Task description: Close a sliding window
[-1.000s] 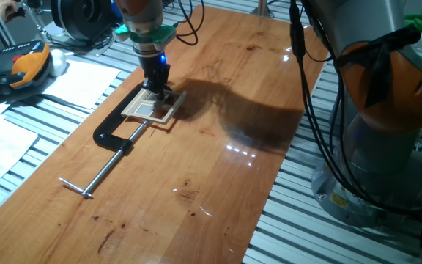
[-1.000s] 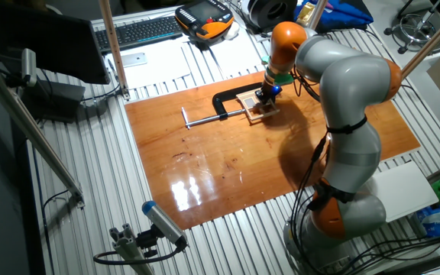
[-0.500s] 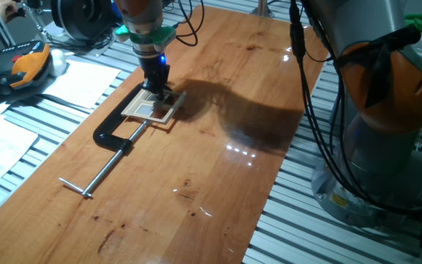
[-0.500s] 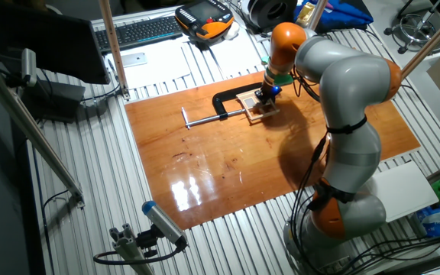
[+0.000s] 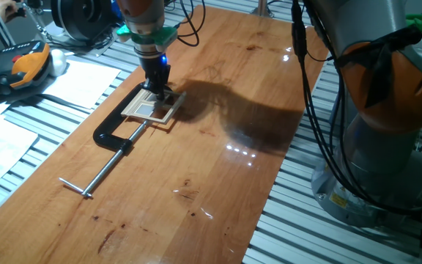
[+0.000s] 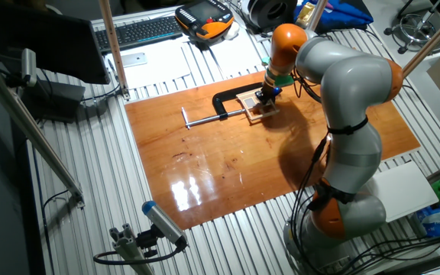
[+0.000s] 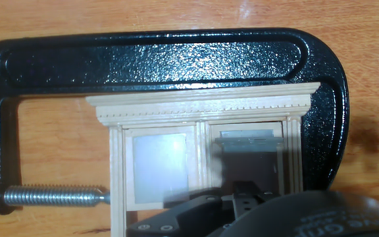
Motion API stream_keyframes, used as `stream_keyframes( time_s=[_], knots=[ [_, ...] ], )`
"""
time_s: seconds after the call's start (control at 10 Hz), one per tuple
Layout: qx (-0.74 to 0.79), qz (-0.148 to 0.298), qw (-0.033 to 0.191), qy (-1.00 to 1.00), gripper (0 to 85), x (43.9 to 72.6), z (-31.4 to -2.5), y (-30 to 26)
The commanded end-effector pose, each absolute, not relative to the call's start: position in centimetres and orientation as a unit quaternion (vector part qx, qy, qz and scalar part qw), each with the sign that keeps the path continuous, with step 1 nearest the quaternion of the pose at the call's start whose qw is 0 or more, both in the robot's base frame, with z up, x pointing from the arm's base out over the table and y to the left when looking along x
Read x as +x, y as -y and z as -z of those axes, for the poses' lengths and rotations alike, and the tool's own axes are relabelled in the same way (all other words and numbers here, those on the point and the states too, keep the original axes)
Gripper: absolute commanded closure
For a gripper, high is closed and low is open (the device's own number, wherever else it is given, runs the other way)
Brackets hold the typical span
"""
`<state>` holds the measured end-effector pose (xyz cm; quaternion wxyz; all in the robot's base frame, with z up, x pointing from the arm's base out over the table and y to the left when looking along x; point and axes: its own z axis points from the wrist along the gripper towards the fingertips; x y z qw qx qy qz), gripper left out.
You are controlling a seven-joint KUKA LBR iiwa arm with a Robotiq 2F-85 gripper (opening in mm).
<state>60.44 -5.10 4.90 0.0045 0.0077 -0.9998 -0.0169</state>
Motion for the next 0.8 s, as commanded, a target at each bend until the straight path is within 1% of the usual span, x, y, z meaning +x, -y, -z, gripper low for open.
stream_keyframes(
  time_s=[0.0,0.7],
  knots=[
    [0.008,0.017,0.005,1.0,85.0,60.4,-4.88,5.11],
    [0.007,0.02,0.007,1.0,85.0,60.09,-4.91,5.08]
  ],
)
